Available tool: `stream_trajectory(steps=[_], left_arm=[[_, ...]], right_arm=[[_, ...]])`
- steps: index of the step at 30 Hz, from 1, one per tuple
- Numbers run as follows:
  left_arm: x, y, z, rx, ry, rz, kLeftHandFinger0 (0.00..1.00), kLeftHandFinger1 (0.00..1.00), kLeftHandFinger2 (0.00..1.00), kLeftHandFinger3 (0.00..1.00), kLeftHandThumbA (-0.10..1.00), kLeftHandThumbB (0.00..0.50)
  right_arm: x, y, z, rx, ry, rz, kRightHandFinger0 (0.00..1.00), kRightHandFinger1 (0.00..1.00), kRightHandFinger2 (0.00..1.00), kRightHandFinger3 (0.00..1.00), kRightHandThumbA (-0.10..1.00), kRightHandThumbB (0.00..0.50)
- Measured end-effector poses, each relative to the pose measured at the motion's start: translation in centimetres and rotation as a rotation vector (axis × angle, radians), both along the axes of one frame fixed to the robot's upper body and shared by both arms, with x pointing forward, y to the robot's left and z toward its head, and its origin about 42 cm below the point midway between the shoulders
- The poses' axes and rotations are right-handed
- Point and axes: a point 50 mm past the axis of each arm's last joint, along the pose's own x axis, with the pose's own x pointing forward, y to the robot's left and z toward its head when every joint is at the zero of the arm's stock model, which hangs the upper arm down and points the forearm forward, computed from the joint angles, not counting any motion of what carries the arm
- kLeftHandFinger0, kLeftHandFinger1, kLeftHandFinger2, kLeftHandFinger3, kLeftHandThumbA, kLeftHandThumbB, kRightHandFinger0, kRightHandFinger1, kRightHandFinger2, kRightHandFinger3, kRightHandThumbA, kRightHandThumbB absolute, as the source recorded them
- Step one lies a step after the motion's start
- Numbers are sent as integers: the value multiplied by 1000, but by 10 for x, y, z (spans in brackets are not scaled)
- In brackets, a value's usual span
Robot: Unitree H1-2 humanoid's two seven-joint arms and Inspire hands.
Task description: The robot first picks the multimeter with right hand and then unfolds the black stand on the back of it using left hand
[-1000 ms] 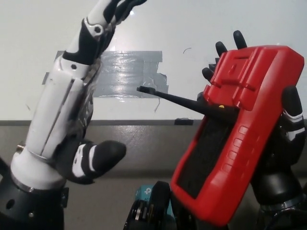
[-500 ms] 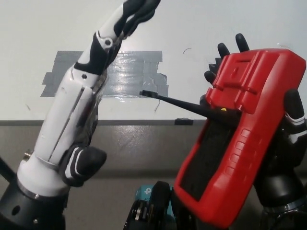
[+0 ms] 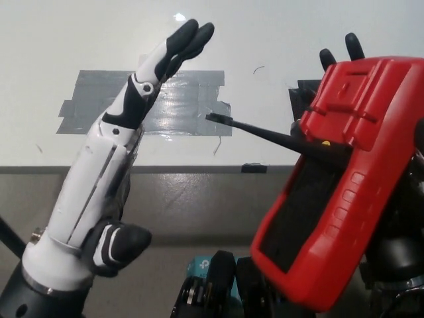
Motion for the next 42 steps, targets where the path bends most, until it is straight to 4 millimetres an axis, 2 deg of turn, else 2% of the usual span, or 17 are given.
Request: stream_trajectory(steps=[4, 10, 12, 16, 22, 24, 25, 27, 30, 31, 34, 37, 42], left_arm=[[-2, -1, 0, 14, -9, 1, 1000, 1000, 1000, 1000, 1000, 370], [-4, -4, 0, 37, -32, 17, 1000, 1000, 1000, 1000, 1000, 314], [-5, -6, 0, 43, -39, 15, 1000, 1000, 1000, 1000, 1000, 310], [-6, -9, 0, 49, -57, 5, 1000, 1000, 989, 1000, 1000, 310], [-6, -13, 2, 44, -81, -34, 1000, 1000, 976, 1000, 1000, 370], [-6, -14, 2, 42, -85, -46, 1000, 992, 974, 1000, 1000, 343], [-6, -14, 2, 42, -87, -50, 1000, 984, 975, 1000, 1000, 347], [-7, -14, 2, 45, -90, -52, 1000, 952, 954, 1000, 1000, 352], [-8, -13, 0, 54, -88, -50, 1000, 895, 908, 1000, 1000, 337], [-10, -13, -1, 58, -88, -50, 1000, 883, 901, 1000, 1000, 341], [-11, -13, -6, 67, -81, -45, 1000, 884, 907, 1000, 1000, 360], [-13, -12, -12, 71, -69, -39, 1000, 907, 915, 1000, 1000, 354], [-17, -12, -17, 83, -83, -22, 1000, 882, 887, 1000, 1000, 349]], right_arm=[[0, 0, 2, 1, -7, -3, 0, 334, 735, 286, -100, 171], [-1, 0, 2, 1, -11, -3, 0, 321, 721, 280, -100, 175], [-2, -1, 3, 2, -16, -3, 0, 300, 702, 254, -100, 176], [-3, -1, 4, 3, -19, -2, 0, 287, 692, 231, -100, 175], [-3, 0, 4, 4, -18, -1, 0, 300, 733, 216, -100, 175], [-3, 0, 4, 5, -18, 0, 0, 318, 757, 217, -100, 174], [-3, 0, 4, 6, -18, 0, 0, 322, 763, 219, -100, 174], [-3, 0, 4, 7, -18, 0, 0, 341, 782, 241, -100, 173], [-3, 1, 4, 9, -16, 0, 0, 370, 819, 346, -100, 177], [-3, 1, 4, 10, -15, 0, 0, 369, 819, 349, -100, 178], [-4, 1, 4, 11, -10, -6, 0, 319, 737, 312, -100, 181], [-4, 2, 3, 12, -3, -18, 0, 307, 723, 293, -100, 173], [-6, 3, 4, 22, 3, -20, 0, 295, 721, 289, -100, 173]])
